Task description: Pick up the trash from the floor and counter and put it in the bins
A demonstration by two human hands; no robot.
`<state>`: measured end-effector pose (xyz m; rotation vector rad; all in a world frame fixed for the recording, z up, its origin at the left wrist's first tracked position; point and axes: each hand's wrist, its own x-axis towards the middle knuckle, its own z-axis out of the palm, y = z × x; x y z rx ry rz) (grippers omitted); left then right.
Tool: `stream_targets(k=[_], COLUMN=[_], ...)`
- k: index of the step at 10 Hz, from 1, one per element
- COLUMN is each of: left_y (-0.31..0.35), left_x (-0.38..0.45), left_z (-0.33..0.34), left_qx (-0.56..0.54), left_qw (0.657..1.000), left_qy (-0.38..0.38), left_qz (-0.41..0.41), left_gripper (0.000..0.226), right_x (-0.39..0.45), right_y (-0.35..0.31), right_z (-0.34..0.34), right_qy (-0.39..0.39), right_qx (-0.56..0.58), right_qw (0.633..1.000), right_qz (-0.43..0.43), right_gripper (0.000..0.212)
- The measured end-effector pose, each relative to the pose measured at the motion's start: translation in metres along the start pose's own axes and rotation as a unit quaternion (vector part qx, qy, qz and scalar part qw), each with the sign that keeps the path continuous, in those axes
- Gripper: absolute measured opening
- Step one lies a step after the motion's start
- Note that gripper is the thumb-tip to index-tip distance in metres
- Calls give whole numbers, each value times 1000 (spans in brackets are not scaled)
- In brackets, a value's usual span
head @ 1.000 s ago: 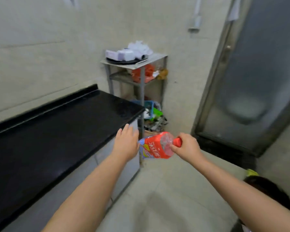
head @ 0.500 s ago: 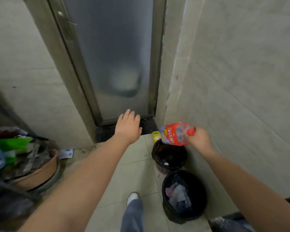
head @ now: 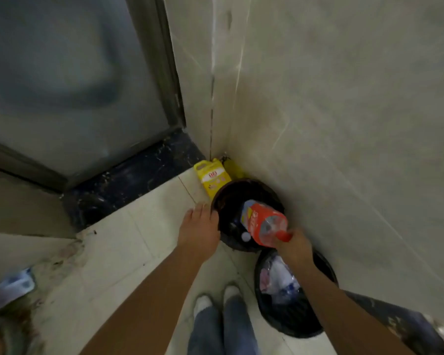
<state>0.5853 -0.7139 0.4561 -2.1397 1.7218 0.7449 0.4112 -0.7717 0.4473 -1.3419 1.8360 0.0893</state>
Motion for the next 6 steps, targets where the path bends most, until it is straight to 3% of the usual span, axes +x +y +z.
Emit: stream_targets(k=[2,4,6], left_y=[-20,-14,-10], left_x=[132,196,194], left_z=[155,278,282], left_qx=[7,-2,-18], left_qw=[997,993,990], left_qy=[-76,-112,-129], left_qz=[30,43,53], left_gripper=[57,60,61], right_x=[137,230,219], right_y=[42,93,100], right_z=[119,194,197], right_qy=[17,-1,-70], right_qx=[3,-41,-184], right_qw=[999,998,979], right_qz=[36,42,-61], right_gripper=[51,50,50])
